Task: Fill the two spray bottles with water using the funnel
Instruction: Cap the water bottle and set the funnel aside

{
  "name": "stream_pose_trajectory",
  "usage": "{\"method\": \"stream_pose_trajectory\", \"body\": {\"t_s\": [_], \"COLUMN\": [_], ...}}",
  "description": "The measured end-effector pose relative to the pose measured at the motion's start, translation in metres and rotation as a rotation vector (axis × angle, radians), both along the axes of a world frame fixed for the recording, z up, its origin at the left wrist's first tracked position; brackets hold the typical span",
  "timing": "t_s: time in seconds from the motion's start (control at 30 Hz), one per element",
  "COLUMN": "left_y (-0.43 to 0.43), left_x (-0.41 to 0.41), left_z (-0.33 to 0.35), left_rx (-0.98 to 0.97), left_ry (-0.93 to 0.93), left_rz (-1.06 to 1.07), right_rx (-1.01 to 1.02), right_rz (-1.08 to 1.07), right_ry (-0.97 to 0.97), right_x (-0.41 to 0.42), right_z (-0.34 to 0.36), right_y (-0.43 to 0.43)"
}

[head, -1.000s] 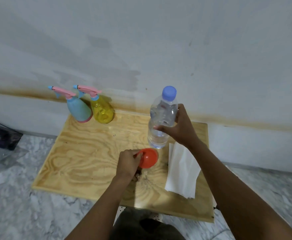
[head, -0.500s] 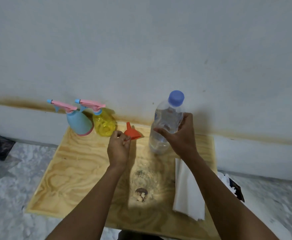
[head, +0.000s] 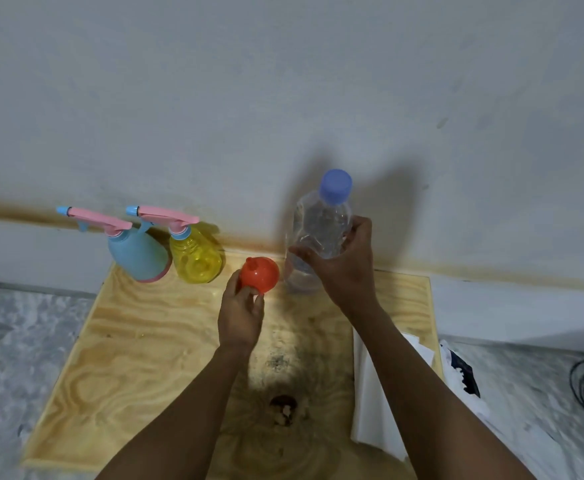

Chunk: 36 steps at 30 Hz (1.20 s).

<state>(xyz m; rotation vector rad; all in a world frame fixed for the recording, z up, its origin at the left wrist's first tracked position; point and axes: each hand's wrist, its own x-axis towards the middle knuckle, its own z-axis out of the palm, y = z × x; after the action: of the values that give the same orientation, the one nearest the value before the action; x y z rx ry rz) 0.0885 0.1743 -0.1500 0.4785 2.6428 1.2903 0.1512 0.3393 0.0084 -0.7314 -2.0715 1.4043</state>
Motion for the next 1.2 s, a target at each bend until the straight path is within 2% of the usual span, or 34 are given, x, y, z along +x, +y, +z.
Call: {"method": "stream_pose_trajectory", "body": {"t_s": [0.37, 0.6, 0.73, 0.9, 1.0, 1.2], "left_y": [0.009, 0.008, 0.003, -0.012, -0.009, 0.009], "left_x": [-0.011, -0.009, 0.013, 0.090, 0.136, 0.179], "left_z": [0.004, 0.009, 0.023, 0.027, 0.024, 0.018], "left_rx": [-0.047, -0.049, -0.118, -0.190, -0.274, -0.521], "left_ry": [-0.027, -0.051, -0.017, -0.004, -0.067, -0.059], "left_rz": [0.163, 0.148, 0.055, -0.181, -0.307, -0.461], "right_rx": [0.022, 0.108, 0.103, 0.264, 0.181, 0.042], "right_rz": [-0.010, -0.046, 0.040, -0.007, -0.055, -0.217], "right_ry": [-0.064, -0.179, -0.217, -0.282, -0.364, -0.702], "right_x": [-0.006, 0.000, 0.017, 0.094, 0.156, 0.246], "right_z": [0.005, 0.008, 0.013, -0.006, -0.025, -0.075], "right_y": [0.006, 0.000, 0.005, 0.011, 0.014, 0.005]}}
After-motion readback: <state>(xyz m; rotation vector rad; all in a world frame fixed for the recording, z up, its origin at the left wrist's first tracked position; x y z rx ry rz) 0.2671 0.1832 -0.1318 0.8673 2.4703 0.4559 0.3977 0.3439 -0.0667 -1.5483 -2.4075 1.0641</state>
